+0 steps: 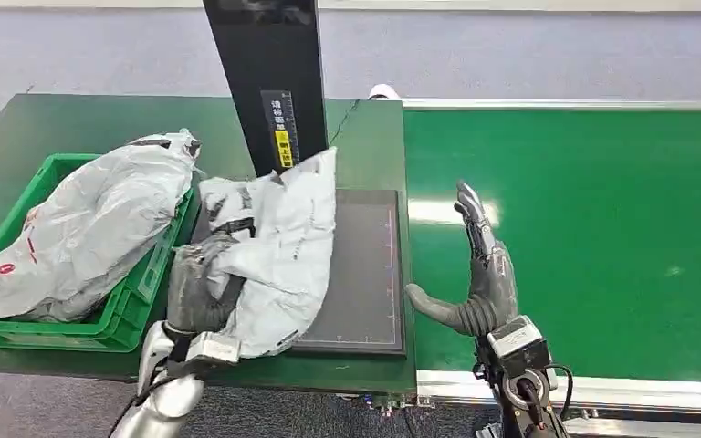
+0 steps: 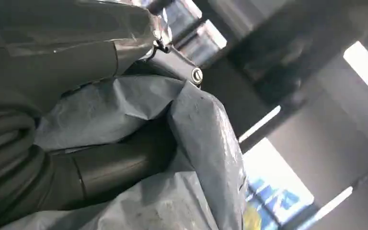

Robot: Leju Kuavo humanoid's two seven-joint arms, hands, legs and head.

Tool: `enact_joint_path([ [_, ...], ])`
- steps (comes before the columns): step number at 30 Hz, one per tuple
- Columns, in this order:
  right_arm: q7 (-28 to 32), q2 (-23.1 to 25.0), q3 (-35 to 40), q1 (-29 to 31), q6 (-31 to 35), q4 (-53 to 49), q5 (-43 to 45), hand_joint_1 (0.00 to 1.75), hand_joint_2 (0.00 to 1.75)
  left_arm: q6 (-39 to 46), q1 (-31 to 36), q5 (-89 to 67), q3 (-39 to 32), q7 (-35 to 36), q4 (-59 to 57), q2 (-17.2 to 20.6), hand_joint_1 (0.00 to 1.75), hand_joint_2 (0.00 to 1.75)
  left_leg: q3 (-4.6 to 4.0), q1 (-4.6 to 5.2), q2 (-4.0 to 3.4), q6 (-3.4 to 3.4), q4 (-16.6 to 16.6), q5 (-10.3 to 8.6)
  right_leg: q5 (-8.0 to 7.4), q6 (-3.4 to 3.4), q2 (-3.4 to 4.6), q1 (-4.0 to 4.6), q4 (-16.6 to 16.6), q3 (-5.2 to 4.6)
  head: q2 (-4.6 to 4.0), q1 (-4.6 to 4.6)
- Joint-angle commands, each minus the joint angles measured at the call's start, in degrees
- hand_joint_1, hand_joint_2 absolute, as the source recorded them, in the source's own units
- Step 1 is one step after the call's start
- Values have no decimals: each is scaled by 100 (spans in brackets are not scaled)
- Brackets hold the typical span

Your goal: Moved the parcel from conveyor to table for the left to box.

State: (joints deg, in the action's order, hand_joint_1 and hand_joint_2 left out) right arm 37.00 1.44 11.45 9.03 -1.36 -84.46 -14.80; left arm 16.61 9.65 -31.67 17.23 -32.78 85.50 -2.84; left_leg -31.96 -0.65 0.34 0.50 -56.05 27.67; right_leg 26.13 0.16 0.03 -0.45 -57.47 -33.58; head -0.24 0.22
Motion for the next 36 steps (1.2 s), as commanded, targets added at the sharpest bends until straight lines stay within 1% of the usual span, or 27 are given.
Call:
enact_joint_path([
  [1,-18,4,-38,90,-8,112,20,0,175,20,-173,16,-242,-23,483,-18,175,175,3,1,-7,-2,2,0,-2,0,5,0,3,2,0,-2],
  [2,-19,0,-32,98,-8,123,25,0,175,101,-154,44,-243,-76,454,-36,175,175,2,1,-10,-1,2,0,-2,0,8,0,2,0,0,0],
  [3,-23,-11,-4,135,-17,155,45,0,175,434,-192,103,-261,-372,563,-41,175,175,5,0,-11,-2,3,1,-3,0,8,1,5,4,0,0],
  [5,-29,-17,44,216,-41,253,96,0,175,926,-344,-84,-207,-702,992,24,175,175,0,0,-8,-1,0,1,-2,0,6,1,2,-1,0,0],
  [7,-27,-31,109,294,-54,366,136,0,175,1607,-434,-379,92,-722,1457,225,175,175,-1,-1,-15,-1,-2,3,-2,-1,13,2,0,-5,0,0],
  [8,-20,-37,149,344,-55,423,171,0,175,2249,-425,-596,365,-722,1620,431,175,175,-4,-1,-18,-1,-3,4,-2,-1,16,2,-1,-8,0,0],
  [9,-11,-35,197,407,-53,507,208,0,175,2339,-527,-1185,232,-722,2177,312,175,175,2,-1,-20,-2,-1,6,-1,-1,17,2,1,-3,0,0],
  [11,1,-32,231,462,-16,593,247,0,175,2339,-588,-1603,175,-722,2701,220,175,175,-8,-3,-14,-1,-5,4,-2,-1,12,3,-2,-12,0,-2],
  [12,11,-40,244,468,15,615,273,0,175,2339,-580,-1781,67,-722,2969,108,175,175,-8,-4,-24,-2,-10,10,0,0,22,5,-5,-13,0,0],
  [14,22,-42,240,415,80,583,298,0,175,2339,-524,-1771,-269,-722,3131,-70,175,175,-16,-5,-10,-1,-7,3,-2,0,9,5,-1,-15,0,0],
  [16,33,-49,237,321,120,525,293,0,175,2339,-471,-1808,-671,-722,2972,-209,175,175,-11,-4,-12,-2,-5,4,-1,0,9,5,0,-10,0,2],
  [17,62,-61,230,218,178,445,259,0,175,2339,-331,-1752,-1011,-722,2626,-270,175,175,-9,-2,-10,-1,-1,2,-2,0,8,3,2,-8,0,0],
  [21,65,-98,243,216,181,411,249,0,175,2339,410,-1686,-1945,-722,1921,-227,175,175,-1,-1,-2,0,4,-4,-4,-3,-1,2,5,-1,0,0],
  [22,61,-95,218,228,190,422,246,0,175,2339,560,-1689,-2177,-722,1643,-273,175,175,-4,-1,4,1,2,-5,-2,-3,-6,2,0,-3,0,2],
  [23,61,-93,208,232,191,426,246,0,175,2339,629,-1664,-2255,-722,1503,-268,175,175,-4,0,4,1,3,-6,-3,-4,-5,0,0,-6,0,0],
  [29,61,-93,208,232,191,426,246,0,175,2339,629,-1664,-2255,-722,1503,-268,175,175,12,-2,-2,0,9,-6,-4,-1,-2,3,9,8,0,0],
  [32,61,-93,208,232,191,426,246,0,175,2339,629,-1664,-2255,-722,1503,-268,175,175,3,-1,0,1,3,-4,-1,-1,-1,1,1,0,0,-2],
  [34,54,-81,170,218,211,417,235,0,175,2339,737,-1798,-2553,-722,1051,-454,175,175,4,0,1,0,5,-4,-1,0,-3,1,5,4,0,0],
  [35,32,-91,127,149,260,319,194,0,175,2339,1057,-1986,-2579,25,486,-210,175,175,8,0,2,0,8,-5,-2,-1,-4,2,8,8,0,0],
  [36,26,-98,102,123,256,263,175,0,175,2339,1242,-2270,-2659,425,205,-53,175,175,8,4,15,2,10,-9,0,-2,-17,-3,6,10,0,0],
])
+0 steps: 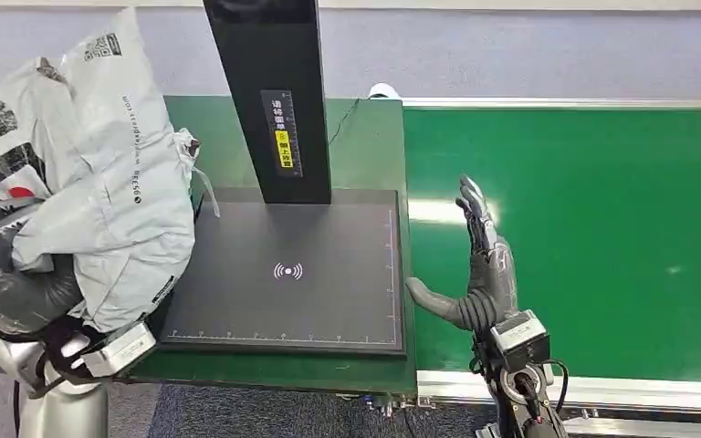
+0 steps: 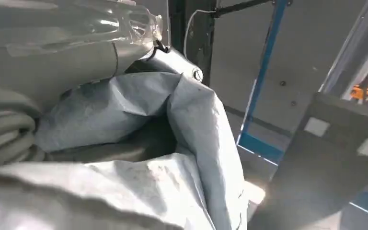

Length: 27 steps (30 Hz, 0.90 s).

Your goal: Moved the parcel from conveyor to table for the left to box.

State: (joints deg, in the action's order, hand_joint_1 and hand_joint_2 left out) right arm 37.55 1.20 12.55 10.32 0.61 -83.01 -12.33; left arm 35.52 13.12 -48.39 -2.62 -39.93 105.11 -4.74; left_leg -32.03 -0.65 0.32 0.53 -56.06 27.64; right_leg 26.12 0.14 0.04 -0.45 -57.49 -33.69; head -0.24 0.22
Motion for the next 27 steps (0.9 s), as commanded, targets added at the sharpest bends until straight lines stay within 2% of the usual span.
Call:
enact_joint_path([
  [1,-39,-82,-18,-11,31,84,-92,0,175,448,1073,-752,-772,1444,-2124,270,175,175,13,2,19,-1,7,-6,2,-2,-21,-2,6,16,0,0],
  [2,-52,-91,-72,-41,29,19,-105,0,175,2,1337,-767,-781,2017,-2668,478,175,175,9,5,23,1,8,-10,1,-3,-25,-4,4,10,0,2],
  [3,-61,-108,-106,-77,20,-38,-114,0,175,-167,1511,-876,-773,2269,-2948,560,175,175,10,4,27,1,10,-13,-1,-5,-31,-3,6,15,0,0],
  [8,-114,-66,-237,-121,-193,-34,-249,0,175,-1278,2288,-1503,-949,3929,-4655,753,175,175,12,0,17,8,5,-13,-4,-10,-20,1,0,7,0,-4],
  [14,-150,29,-318,-57,-357,65,-356,0,175,-1724,2822,-1579,-1011,4372,-5837,1071,175,175,11,-7,-1,9,2,-12,-6,-7,-1,7,-1,7,0,0],
  [18,-163,82,-332,-63,-449,113,-409,0,175,-2103,2754,-1657,-966,4544,-5977,1139,175,175,15,-5,1,9,6,-13,-6,-8,0,5,0,12,0,0],
  [22,-163,91,-334,-64,-452,123,-409,0,175,-2138,2731,-1661,-957,4548,-5986,1147,175,175,17,-5,1,9,7,-14,-6,-9,0,5,2,14,0,-2],
  [27,-168,120,-360,-4,-483,159,-450,0,175,-2082,2715,-1814,-923,4758,-6124,1343,175,175,18,-5,-15,10,11,-14,-12,-9,15,5,5,8,0,0],
])
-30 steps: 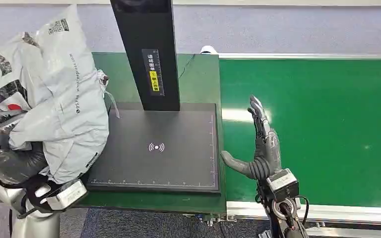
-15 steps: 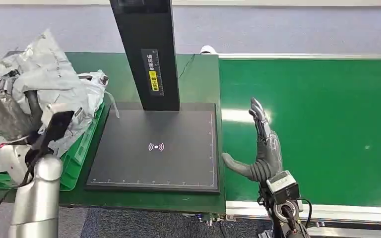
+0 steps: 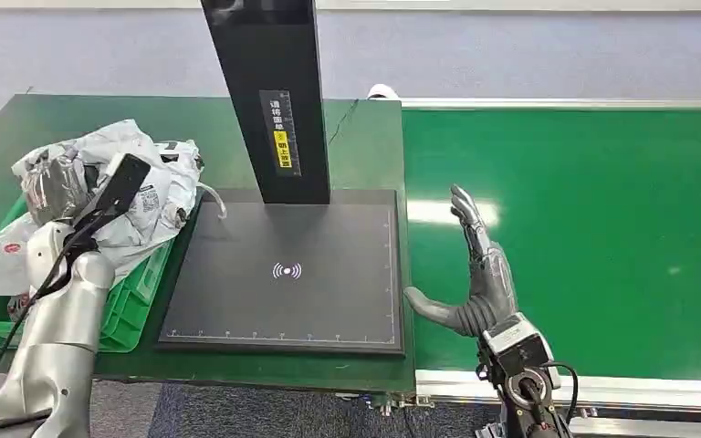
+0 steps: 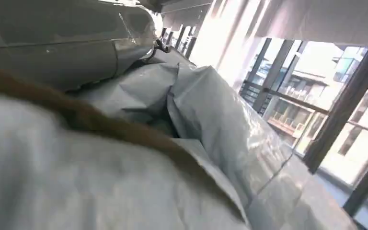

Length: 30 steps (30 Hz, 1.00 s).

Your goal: Moved the parcel from conveyor to table for the left to box.

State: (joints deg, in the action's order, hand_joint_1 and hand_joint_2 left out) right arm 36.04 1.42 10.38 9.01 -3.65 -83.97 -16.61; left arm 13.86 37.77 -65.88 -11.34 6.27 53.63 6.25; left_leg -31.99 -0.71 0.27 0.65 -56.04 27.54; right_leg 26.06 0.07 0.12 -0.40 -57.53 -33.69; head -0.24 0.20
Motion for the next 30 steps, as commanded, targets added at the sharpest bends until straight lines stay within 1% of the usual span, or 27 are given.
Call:
enact_joint_path([
  [1,-17,90,-152,142,-59,282,-17,0,175,-77,276,0,-36,82,-1000,246,175,175,14,2,-7,-2,9,-4,-4,0,4,-2,6,10,0,0],
  [2,-15,90,-164,166,-65,320,-17,0,175,-290,300,39,21,42,-1029,241,175,175,12,3,-4,-2,7,-3,-2,0,2,-2,3,10,0,2],
  [3,-18,96,-179,197,-67,364,-23,0,175,-675,339,143,106,-6,-1109,229,175,175,15,1,-6,-3,9,-5,-5,0,2,0,8,13,0,2],
  [6,-34,124,-155,292,-68,464,-64,0,175,-1326,490,72,403,228,-1527,274,175,175,17,1,-2,-4,10,-5,-5,1,-1,0,10,16,0,0],
  [7,-40,131,-134,325,-69,500,-70,0,175,-1615,543,13,534,345,-1722,349,175,175,15,3,2,-3,7,-5,-2,1,-4,-2,5,16,0,2],
  [10,-69,151,-134,388,-53,544,-76,0,175,-1891,692,1,670,302,-2154,454,175,175,27,2,-6,-6,21,-13,-13,1,0,0,21,28,0,2],
  [14,-83,140,-157,282,-48,501,-74,0,175,-2050,796,25,820,154,-2391,439,175,175,58,6,3,-1,17,-8,-5,-1,-8,-5,9,61,0,0],
  [15,-84,138,-167,252,-37,484,-78,0,175,-2027,808,22,850,150,-2389,413,152,175,60,5,3,-1,22,-15,-12,-1,-9,-4,16,63,0,2],
  [16,-82,134,-180,226,-28,463,-80,0,175,-1964,816,-8,892,159,-2358,388,10,175,66,6,8,-1,17,-10,-5,0,-12,-6,10,71,0,0],
  [17,-82,137,-196,198,-25,423,-82,0,175,-1791,821,3,893,148,-2301,345,0,175,70,6,14,-1,13,-7,0,1,-16,-6,7,76,0,0],
  [19,-82,131,-212,175,-30,387,-82,0,175,-1746,827,28,905,177,-2227,284,0,175,73,5,19,-2,15,-12,-4,1,-21,-5,10,82,0,2],
  [20,-90,138,-237,151,-13,349,-91,0,175,-1483,795,75,878,195,-2089,236,0,175,68,4,22,-4,20,-20,-11,1,-26,-4,16,79,0,2],
  [22,-100,139,-261,116,1,294,-97,0,175,-1320,772,109,878,200,-1958,187,0,175,78,4,22,-4,13,-14,-5,2,-24,-4,11,86,0,2],
  [23,-118,143,-278,78,15,247,-111,0,175,-988,715,258,785,104,-1784,114,0,175,81,4,22,-4,12,-14,-3,2,-24,-5,9,90,0,2],
  [25,-124,139,-297,16,23,177,-114,0,175,-747,644,341,759,23,-1572,46,0,175,74,3,25,-4,12,-18,-5,2,-27,-3,10,85,0,4],
  [26,-127,143,-308,-5,29,136,-116,0,175,-452,575,428,721,-82,-1372,-8,0,175,76,5,28,-4,10,-17,-2,2,-29,-5,8,87,0,0],
  [28,-133,145,-319,-31,39,101,-118,0,175,-352,508,508,726,-141,-1198,-55,0,175,71,3,29,-6,13,-18,-4,3,-30,-3,14,84,0,2],
  [29,-136,147,-323,-26,47,90,-119,0,175,-60,407,545,727,-225,-941,-84,0,175,73,3,26,-4,6,-14,0,2,-26,-3,5,83,0,2],
  [30,-142,151,-326,-7,57,82,-119,0,175,37,374,557,759,-259,-841,-94,0,175,71,2,26,-4,4,-12,1,2,-26,-1,6,83,0,2],
])
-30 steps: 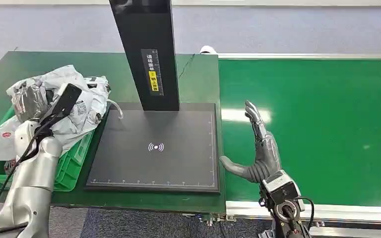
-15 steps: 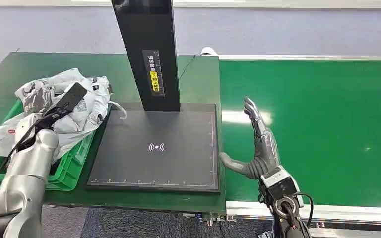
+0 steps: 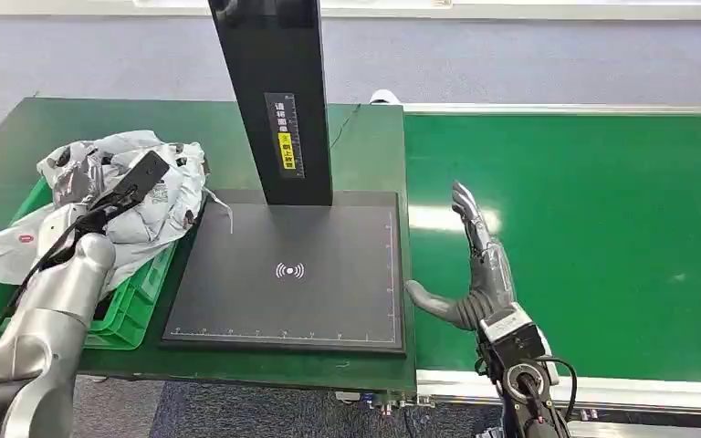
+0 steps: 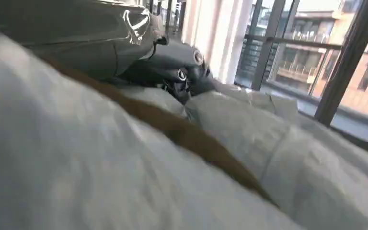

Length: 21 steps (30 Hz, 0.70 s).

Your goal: Moved the parcel from conveyor to table for the left to box.

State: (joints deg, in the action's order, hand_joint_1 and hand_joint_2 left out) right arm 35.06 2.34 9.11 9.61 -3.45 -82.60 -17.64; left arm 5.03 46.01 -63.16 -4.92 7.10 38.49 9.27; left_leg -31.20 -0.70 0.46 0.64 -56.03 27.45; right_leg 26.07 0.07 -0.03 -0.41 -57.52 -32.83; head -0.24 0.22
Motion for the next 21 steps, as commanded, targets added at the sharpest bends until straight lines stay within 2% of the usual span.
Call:
enact_joint_path([
  [1,-45,60,-203,-75,39,-73,-16,0,175,935,-491,322,112,-339,767,-407,0,175,-18,2,9,-5,5,-7,-4,3,-13,-1,8,-12,0,-2],
  [6,-82,50,-219,-149,98,-153,0,0,175,1925,-1094,301,236,-594,1998,-444,0,175,-31,2,-3,-3,3,-1,-1,2,2,-2,5,-30,0,0],
  [12,-59,63,-229,-200,145,-153,35,0,175,2315,-1880,592,225,-909,3492,-678,0,175,-48,2,-12,0,3,6,-1,1,6,-1,6,-51,0,0],
  [16,-40,69,-249,-243,163,-198,51,0,175,2481,-2136,671,203,-1028,3960,-781,0,175,-53,2,-15,-1,5,9,1,3,8,-1,9,-59,0,-2],
  [19,-39,74,-234,-242,160,-200,72,0,175,2925,-2395,891,138,-1357,4404,-869,0,175,-60,2,-18,-2,2,11,0,2,11,0,6,-66,0,2],
  [21,-24,84,-196,-208,151,-143,86,0,175,3326,-2669,1335,129,-1930,4804,-959,0,175,-64,0,-20,0,1,11,-1,1,15,1,5,-70,0,0],
])
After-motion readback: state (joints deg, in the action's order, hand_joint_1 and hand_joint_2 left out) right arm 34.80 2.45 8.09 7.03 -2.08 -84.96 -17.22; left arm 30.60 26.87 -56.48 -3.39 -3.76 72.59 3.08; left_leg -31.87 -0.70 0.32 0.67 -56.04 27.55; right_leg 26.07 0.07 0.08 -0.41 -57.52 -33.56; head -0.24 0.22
